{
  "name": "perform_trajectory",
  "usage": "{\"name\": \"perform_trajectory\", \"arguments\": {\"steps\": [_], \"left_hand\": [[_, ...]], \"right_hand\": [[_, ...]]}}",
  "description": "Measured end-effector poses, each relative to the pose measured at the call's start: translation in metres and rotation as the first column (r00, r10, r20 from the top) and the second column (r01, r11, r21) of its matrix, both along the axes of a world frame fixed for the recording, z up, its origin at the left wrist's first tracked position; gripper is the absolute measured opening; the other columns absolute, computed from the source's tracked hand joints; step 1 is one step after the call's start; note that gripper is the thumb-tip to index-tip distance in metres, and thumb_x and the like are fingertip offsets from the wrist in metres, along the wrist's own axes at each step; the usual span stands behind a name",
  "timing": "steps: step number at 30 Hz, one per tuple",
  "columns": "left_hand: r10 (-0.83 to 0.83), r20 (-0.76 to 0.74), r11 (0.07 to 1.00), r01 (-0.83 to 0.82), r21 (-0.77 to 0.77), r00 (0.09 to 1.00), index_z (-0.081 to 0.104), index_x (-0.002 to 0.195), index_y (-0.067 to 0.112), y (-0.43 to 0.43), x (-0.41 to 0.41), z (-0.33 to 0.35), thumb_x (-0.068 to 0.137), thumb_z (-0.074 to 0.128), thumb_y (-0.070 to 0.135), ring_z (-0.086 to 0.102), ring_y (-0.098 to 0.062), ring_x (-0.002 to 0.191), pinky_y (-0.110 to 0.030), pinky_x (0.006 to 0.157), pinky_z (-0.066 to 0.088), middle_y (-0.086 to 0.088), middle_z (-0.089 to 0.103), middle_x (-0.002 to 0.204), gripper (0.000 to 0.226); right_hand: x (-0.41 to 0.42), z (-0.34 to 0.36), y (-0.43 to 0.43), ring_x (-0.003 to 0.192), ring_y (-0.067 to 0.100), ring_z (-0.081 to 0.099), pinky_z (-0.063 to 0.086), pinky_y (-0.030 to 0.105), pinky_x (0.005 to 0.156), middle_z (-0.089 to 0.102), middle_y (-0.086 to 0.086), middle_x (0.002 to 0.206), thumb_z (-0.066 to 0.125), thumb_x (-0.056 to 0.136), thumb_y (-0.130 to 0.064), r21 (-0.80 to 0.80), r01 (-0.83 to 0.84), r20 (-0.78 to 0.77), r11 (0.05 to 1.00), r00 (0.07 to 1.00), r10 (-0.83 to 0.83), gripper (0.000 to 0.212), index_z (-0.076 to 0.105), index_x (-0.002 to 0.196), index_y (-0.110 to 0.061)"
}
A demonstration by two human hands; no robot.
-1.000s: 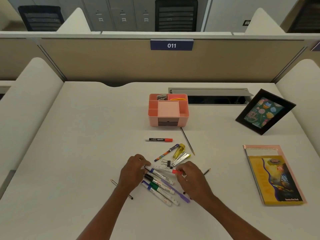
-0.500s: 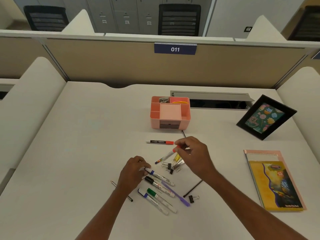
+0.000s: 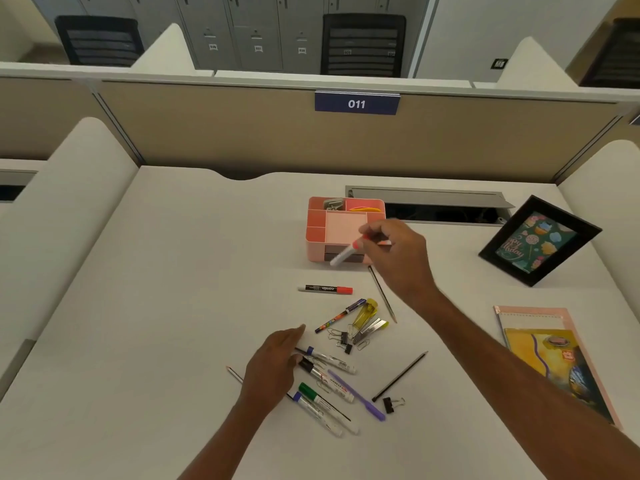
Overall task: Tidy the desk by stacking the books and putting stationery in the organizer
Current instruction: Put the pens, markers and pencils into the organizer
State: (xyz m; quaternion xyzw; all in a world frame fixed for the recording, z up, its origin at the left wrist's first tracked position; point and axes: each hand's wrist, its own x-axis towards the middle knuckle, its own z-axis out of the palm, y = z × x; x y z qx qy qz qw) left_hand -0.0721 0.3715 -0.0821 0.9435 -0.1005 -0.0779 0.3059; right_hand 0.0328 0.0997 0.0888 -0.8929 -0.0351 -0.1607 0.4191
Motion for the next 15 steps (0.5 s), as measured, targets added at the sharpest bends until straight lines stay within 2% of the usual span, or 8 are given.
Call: {"name": "perform_trajectory", "arguments": {"steps": [4,7,10,14,15], "left_hand": [[-0.039,0.009,0.998,0.039,0.047,0.999,0.050,0.151,0.036,0.001,0.005,-0.001,0.102,0.063,0.028,0.047,-0.006,0.140,-0.020,0.106,0.044,0.013,0.052,0.152,0.052],[-0.072,0.027,0.994,0.070,0.085,0.997,0.061,0.143,0.035,0.003,0.006,-0.004,0.101,0.064,0.027,0.052,-0.007,0.137,-0.026,0.100,0.052,0.013,0.057,0.148,0.043],[-0.069,0.044,0.993,0.064,0.097,0.997,0.066,0.136,0.035,0.003,0.006,-0.007,0.098,0.068,0.025,0.056,-0.008,0.134,-0.027,0.094,0.056,0.014,0.060,0.144,0.039],[-0.042,0.069,0.996,0.037,0.080,0.997,0.070,0.130,0.035,0.002,0.007,-0.009,0.097,0.071,0.024,0.058,-0.006,0.129,-0.024,0.089,0.056,0.015,0.063,0.139,0.036],[-0.041,0.073,0.996,0.035,0.078,0.997,0.071,0.129,0.035,0.002,0.007,-0.009,0.096,0.072,0.023,0.059,-0.007,0.128,-0.024,0.088,0.057,0.015,0.064,0.138,0.035]], "right_hand": [[0.044,0.013,0.004,0.090,0.007,0.066,0.055,0.014,0.076,0.072,-0.003,0.100,0.078,0.091,-0.014,-0.058,0.019,0.108,0.998,0.994,-0.013,0.010,0.075,0.100,-0.011],[0.075,0.016,0.013,0.086,0.008,0.065,0.056,0.018,0.076,0.072,-0.003,0.097,0.078,0.091,-0.013,-0.111,0.031,0.164,0.993,0.986,-0.012,0.008,0.075,0.099,-0.012],[0.100,0.016,0.025,0.085,0.009,0.066,0.058,0.019,0.077,0.072,-0.002,0.099,0.077,0.092,-0.011,-0.140,0.020,0.154,0.990,0.988,0.002,0.009,0.075,0.100,-0.012],[0.124,0.010,0.042,0.083,0.007,0.062,0.048,0.009,0.075,0.071,0.000,0.099,0.074,0.092,-0.009,-0.224,-0.027,0.104,0.974,0.993,0.052,0.008,0.075,0.100,-0.011],[0.129,0.006,0.045,0.084,0.008,0.063,0.050,0.012,0.075,0.071,0.001,0.100,0.073,0.092,-0.008,-0.243,-0.044,0.084,0.969,0.994,0.067,0.008,0.075,0.100,-0.011]]}}
